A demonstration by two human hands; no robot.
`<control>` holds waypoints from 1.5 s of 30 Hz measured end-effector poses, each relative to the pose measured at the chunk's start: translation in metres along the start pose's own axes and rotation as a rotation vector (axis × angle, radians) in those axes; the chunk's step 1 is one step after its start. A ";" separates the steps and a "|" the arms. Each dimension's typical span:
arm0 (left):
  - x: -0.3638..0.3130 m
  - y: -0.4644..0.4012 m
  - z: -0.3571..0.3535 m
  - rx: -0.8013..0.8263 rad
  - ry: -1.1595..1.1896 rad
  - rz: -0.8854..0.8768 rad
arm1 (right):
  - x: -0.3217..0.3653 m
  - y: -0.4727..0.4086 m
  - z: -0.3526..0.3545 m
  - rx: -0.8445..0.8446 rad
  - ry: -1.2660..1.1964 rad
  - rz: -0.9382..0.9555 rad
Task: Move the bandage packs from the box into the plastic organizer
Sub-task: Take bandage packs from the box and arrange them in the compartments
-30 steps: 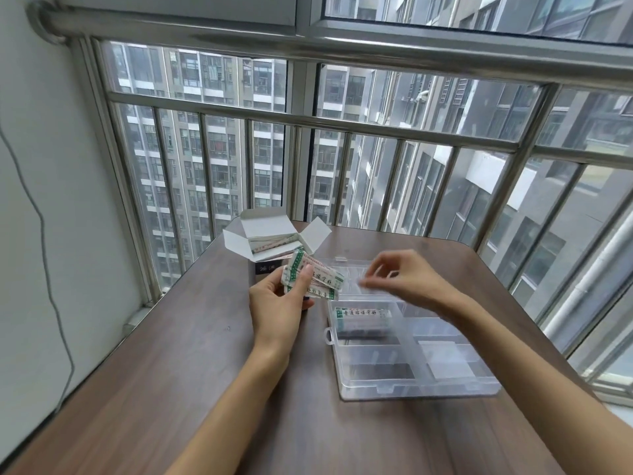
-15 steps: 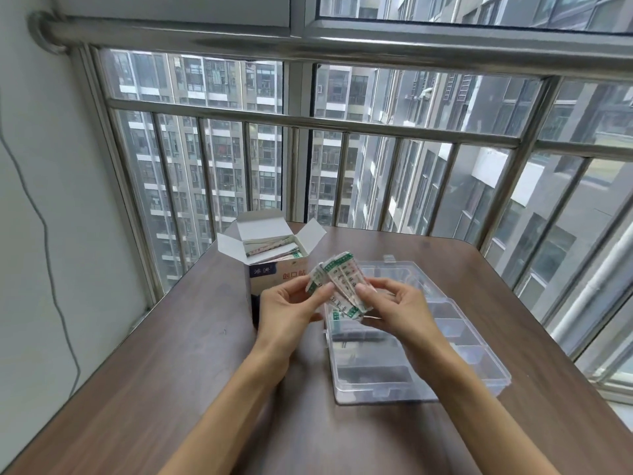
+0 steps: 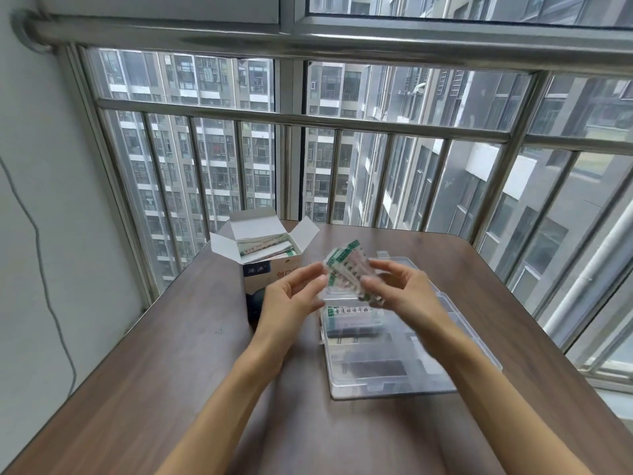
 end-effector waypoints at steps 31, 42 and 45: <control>-0.012 -0.025 -0.029 0.288 -1.722 -0.358 | 0.001 -0.040 -0.020 0.671 1.241 -0.194; -0.006 -0.048 -0.024 0.427 -1.597 0.007 | 0.023 -0.046 -0.014 0.480 1.457 -0.291; -0.002 -0.048 -0.028 0.504 -1.594 0.038 | 0.018 -0.039 -0.026 0.693 1.522 -0.523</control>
Point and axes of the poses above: each hand's wrist, its own y-axis away from the middle knuckle, its own z-axis out of the back of the hand, x = y × z, the point moved 5 cm from there along -y, towards the middle knuckle, and after that the axes turned 3 degrees about z, right-handed, at the moved point
